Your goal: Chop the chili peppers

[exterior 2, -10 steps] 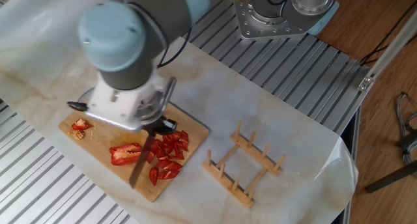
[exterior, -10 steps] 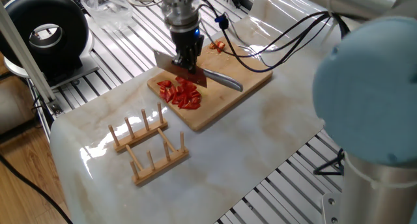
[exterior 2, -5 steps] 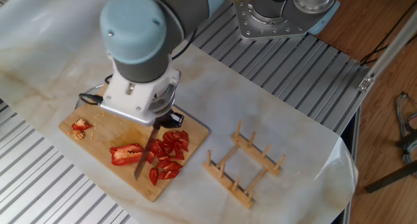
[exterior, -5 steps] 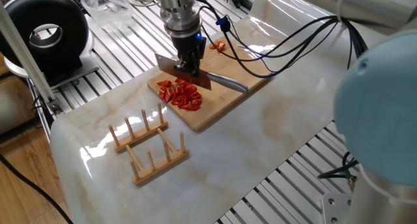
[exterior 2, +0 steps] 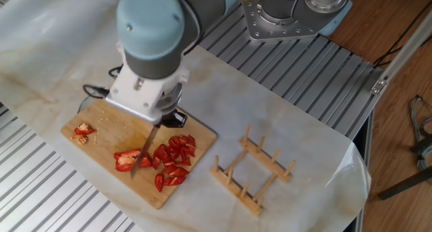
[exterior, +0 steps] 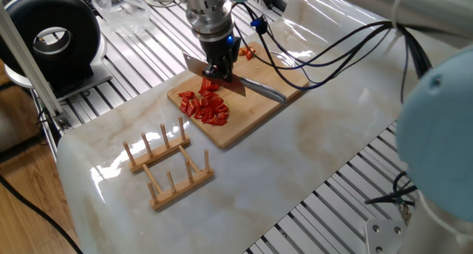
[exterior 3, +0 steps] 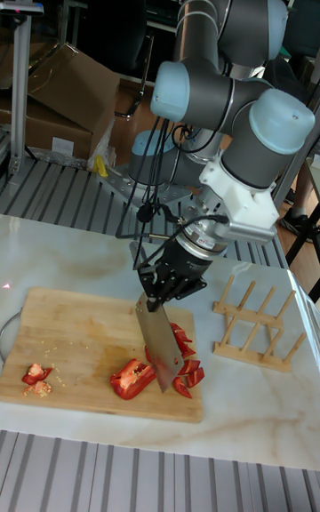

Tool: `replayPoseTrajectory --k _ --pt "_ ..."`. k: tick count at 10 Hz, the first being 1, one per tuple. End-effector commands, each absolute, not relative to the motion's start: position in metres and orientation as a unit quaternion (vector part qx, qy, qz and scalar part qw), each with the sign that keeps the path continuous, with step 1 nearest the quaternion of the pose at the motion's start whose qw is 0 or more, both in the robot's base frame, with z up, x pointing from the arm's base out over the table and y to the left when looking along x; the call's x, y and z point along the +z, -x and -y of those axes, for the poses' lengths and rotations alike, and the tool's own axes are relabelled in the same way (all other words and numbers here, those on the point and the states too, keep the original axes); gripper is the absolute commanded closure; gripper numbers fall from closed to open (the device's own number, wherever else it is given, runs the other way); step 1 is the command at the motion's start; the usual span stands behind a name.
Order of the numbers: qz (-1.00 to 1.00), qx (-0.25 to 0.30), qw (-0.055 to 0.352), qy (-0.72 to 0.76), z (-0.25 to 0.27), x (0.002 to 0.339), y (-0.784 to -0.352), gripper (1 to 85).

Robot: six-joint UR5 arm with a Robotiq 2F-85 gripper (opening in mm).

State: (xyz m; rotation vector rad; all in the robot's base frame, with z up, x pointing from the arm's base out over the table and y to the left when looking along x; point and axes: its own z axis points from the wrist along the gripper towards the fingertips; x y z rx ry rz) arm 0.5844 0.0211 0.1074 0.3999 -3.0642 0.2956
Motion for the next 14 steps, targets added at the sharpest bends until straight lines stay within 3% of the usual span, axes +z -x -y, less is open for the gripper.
replayPoseTrajectory --k 1,10,14 --pt "0.991 0.081 -0.001 -0.111 -0.018 0.117 -0.583 84.3" --pt "0.991 0.061 -0.006 -0.115 -0.029 0.114 -0.59 84.3" --pt "0.989 0.088 0.015 -0.12 -0.013 0.118 -0.579 84.3"
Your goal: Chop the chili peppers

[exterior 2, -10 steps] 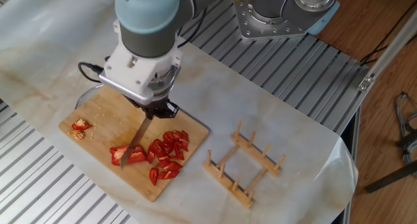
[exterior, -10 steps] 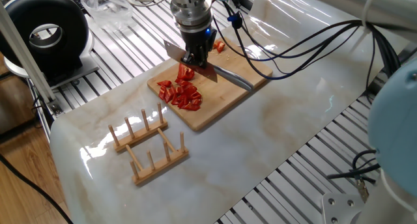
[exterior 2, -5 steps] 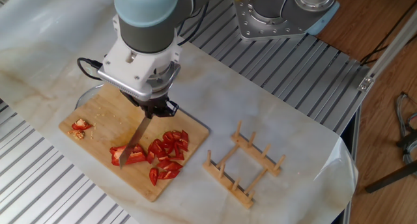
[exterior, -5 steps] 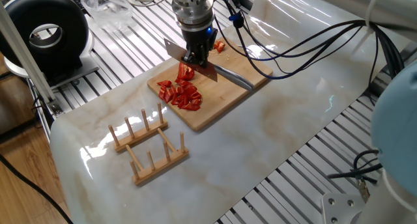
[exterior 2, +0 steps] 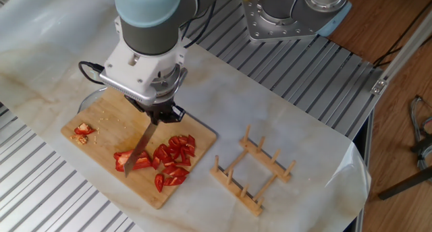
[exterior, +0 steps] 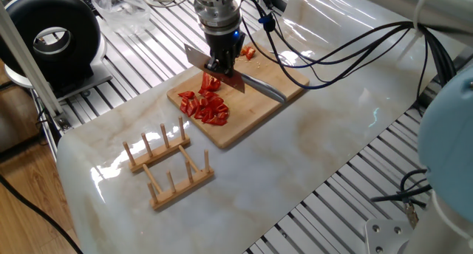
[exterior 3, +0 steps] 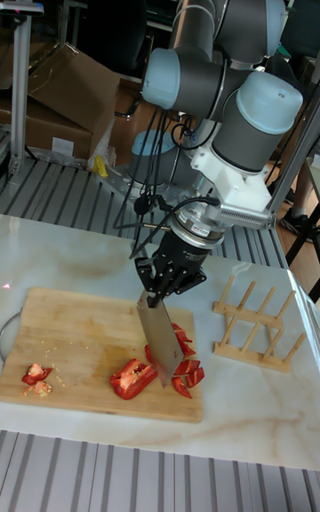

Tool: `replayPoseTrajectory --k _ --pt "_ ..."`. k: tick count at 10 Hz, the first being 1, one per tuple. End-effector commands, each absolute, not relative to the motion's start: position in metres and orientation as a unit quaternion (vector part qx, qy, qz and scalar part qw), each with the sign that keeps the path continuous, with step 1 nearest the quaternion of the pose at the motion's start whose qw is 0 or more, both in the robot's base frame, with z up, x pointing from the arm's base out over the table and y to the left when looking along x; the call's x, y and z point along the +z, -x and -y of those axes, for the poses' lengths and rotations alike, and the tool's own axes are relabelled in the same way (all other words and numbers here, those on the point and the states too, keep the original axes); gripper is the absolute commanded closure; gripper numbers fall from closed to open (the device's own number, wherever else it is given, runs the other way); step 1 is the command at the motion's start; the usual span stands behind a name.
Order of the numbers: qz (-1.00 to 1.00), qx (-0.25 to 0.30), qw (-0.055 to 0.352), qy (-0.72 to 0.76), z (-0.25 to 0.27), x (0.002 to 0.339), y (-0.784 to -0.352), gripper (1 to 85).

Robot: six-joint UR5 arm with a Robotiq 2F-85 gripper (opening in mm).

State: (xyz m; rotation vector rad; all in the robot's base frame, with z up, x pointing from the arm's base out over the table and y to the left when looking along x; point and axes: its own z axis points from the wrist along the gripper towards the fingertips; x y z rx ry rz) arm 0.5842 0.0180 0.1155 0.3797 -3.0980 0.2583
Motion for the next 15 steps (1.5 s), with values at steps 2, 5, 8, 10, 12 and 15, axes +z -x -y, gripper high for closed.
replayPoseTrajectory --k 2,5,8,10,12,15 --pt "0.99 0.086 0.013 -0.114 -0.014 0.117 -0.58 84.3" --pt "0.992 0.075 0.004 -0.106 -0.017 0.116 -0.587 84.3" --pt "0.991 0.067 0.007 -0.114 -0.022 0.114 -0.589 84.3" --pt "0.99 0.069 0.011 -0.123 -0.021 0.114 -0.588 84.3" --pt "0.988 0.078 0.018 -0.129 -0.015 0.117 -0.58 84.3" --pt "0.99 0.071 0.012 -0.121 -0.009 0.12 -0.58 84.3"
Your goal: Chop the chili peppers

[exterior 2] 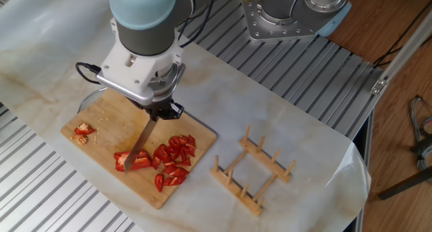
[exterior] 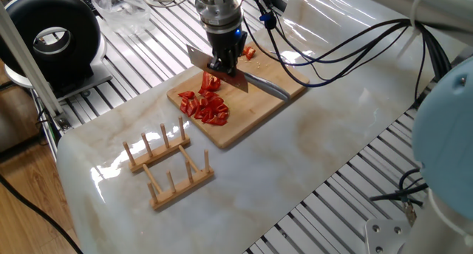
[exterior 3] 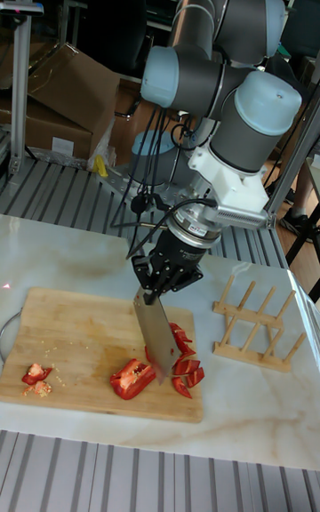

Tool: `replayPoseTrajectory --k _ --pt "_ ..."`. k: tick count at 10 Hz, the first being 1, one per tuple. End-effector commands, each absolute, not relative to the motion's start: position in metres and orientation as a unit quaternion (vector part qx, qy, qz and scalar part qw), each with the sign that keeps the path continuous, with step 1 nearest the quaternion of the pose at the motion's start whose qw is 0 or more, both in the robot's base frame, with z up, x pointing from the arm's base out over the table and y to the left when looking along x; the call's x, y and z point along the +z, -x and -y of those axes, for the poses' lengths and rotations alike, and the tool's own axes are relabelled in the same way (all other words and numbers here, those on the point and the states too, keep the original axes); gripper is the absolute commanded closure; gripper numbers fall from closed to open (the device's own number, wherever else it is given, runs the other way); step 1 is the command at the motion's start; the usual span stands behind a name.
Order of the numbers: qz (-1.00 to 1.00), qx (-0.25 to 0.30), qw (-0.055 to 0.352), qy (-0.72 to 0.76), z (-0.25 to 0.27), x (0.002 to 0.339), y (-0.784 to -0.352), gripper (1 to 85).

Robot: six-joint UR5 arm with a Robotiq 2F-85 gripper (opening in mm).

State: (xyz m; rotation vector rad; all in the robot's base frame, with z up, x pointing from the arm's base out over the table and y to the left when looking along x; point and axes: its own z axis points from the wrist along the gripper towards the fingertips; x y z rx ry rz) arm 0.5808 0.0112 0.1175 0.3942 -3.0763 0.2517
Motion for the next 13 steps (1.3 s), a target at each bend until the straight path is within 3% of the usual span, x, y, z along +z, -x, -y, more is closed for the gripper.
replayPoseTrajectory --k 1,7,10,13 --pt "0.991 0.071 0.006 -0.115 -0.007 0.121 -0.584 84.3" --pt "0.996 0.025 -0.015 -0.088 -0.012 0.118 -0.6 84.3" --pt "0.997 -0.024 0.012 -0.076 -0.042 0.116 -0.586 84.3" --pt "0.996 0.011 0.007 -0.094 -0.026 0.105 -0.605 84.3"
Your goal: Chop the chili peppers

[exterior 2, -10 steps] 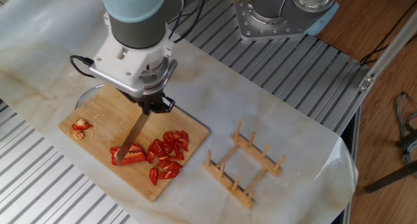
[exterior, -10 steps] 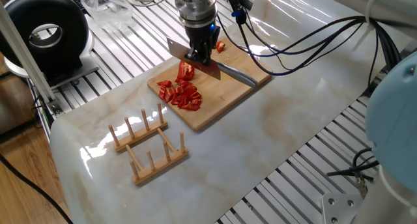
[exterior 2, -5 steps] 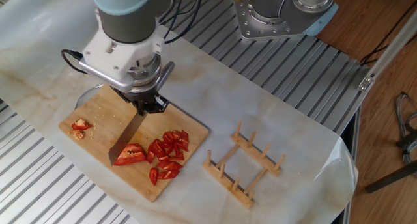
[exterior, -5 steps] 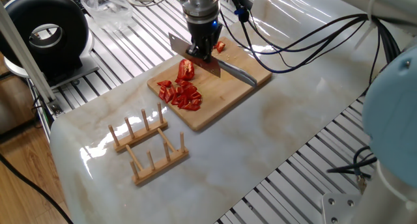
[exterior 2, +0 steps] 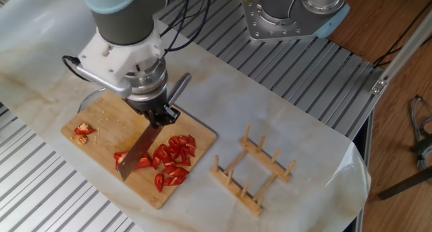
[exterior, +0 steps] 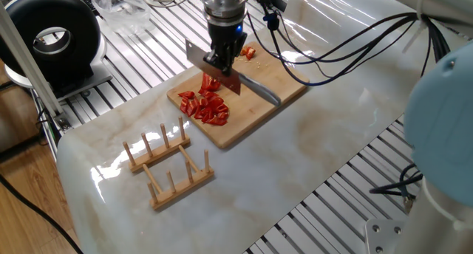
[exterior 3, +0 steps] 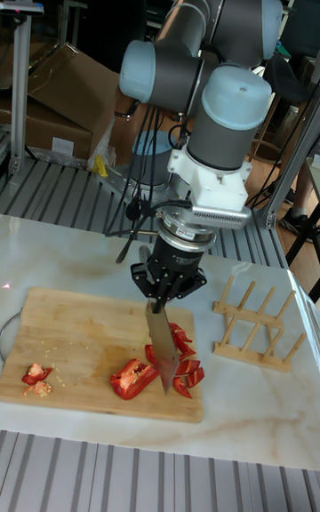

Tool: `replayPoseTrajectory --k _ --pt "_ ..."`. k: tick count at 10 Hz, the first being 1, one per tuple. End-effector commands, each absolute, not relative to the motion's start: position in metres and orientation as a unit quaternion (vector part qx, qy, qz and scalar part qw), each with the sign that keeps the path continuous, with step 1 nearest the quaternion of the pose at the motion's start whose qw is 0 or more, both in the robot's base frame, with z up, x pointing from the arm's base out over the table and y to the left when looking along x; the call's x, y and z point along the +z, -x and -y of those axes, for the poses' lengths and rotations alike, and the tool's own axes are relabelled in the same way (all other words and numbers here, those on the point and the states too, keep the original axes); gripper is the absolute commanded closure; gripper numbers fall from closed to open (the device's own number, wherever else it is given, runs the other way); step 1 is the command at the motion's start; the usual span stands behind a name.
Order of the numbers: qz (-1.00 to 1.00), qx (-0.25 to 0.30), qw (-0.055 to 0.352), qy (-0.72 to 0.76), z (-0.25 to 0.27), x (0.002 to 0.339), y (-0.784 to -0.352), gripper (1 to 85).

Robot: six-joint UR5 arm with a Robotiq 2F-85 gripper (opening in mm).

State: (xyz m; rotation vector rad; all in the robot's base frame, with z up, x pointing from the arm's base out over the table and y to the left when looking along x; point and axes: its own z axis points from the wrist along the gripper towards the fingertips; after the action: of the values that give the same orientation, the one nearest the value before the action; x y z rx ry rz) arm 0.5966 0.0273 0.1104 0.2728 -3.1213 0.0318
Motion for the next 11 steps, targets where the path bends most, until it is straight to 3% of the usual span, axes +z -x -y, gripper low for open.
replayPoseTrajectory --k 1,2,4,11 --pt "0.994 -0.009 0.007 -0.109 -0.03 0.101 -0.608 84.3" --pt "0.991 -0.021 0.009 -0.129 -0.031 0.096 -0.613 84.3" --pt "0.989 0.007 0.03 -0.147 -0.014 0.088 -0.616 84.3" --pt "0.998 0.047 0.043 -0.015 0.029 0.095 -0.603 84.3"
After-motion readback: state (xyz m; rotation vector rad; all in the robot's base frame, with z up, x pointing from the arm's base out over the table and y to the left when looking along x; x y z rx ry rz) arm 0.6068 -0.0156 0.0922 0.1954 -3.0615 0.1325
